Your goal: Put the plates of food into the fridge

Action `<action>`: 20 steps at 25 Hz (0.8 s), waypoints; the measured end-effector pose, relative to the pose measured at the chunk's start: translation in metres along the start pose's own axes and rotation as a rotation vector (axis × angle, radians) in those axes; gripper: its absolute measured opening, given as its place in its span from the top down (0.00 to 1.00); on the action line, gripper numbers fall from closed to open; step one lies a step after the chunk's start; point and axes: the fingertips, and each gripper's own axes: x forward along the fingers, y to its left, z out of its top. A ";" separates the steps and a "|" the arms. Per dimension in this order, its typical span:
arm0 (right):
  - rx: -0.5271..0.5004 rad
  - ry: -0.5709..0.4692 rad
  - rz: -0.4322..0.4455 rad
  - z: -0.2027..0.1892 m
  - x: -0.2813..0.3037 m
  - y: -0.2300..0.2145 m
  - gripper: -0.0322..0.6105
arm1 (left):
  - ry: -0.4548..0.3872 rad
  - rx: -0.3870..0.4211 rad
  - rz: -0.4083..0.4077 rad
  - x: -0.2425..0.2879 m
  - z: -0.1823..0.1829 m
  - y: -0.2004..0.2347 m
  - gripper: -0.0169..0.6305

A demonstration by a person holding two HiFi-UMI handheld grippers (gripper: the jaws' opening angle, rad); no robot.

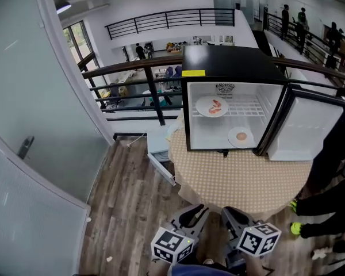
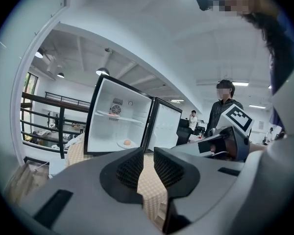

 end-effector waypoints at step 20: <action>0.020 0.024 0.063 -0.066 -0.118 0.008 0.89 | 0.030 0.010 0.078 -0.063 -0.045 -0.122 0.87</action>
